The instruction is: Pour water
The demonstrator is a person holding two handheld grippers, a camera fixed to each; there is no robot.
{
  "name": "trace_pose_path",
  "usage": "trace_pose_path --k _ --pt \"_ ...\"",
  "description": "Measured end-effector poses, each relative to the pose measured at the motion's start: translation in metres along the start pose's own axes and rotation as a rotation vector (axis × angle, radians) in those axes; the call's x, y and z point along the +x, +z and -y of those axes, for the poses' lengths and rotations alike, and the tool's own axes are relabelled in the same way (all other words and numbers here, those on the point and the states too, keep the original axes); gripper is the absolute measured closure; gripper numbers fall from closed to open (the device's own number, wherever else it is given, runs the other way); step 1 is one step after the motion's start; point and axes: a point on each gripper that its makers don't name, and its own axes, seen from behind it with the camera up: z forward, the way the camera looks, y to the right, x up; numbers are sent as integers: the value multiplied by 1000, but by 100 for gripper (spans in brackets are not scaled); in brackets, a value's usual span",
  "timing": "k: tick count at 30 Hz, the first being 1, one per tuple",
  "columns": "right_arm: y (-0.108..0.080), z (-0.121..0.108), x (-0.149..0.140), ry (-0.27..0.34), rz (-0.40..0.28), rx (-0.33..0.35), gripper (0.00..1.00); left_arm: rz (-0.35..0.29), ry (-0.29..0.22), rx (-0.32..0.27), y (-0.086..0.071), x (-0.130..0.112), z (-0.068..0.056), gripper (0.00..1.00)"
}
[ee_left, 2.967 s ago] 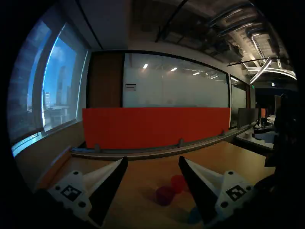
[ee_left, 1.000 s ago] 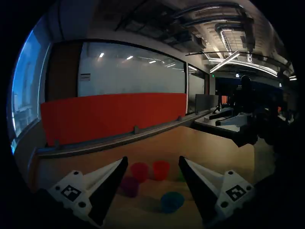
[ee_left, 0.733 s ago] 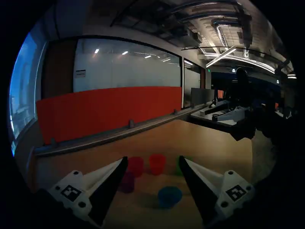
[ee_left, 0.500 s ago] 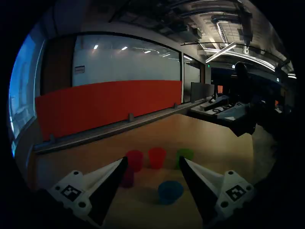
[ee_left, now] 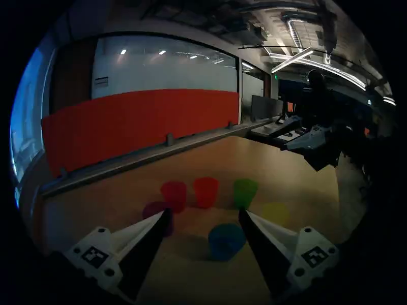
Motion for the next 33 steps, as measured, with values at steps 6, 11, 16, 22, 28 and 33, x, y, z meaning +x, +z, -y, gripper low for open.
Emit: trace_pose_path --k 6,11,16,22,28,33 --pt "6 -3 -14 8 18 3 0 42 6 -14 8 -22 -5 0" --pt "12 -3 -24 11 31 7 0 77 8 -25 15 -41 -10 0" --pt "19 -3 -35 11 48 12 1 108 4 -36 20 -58 -14 1" --pt "26 -1 -48 7 71 15 0 135 1 -61 23 -74 -23 0" --pt "32 0 -60 0 91 16 0 167 9 -85 24 -90 -34 0" --pt "37 0 -67 0 104 16 1 194 30 -98 27 -103 -41 1"
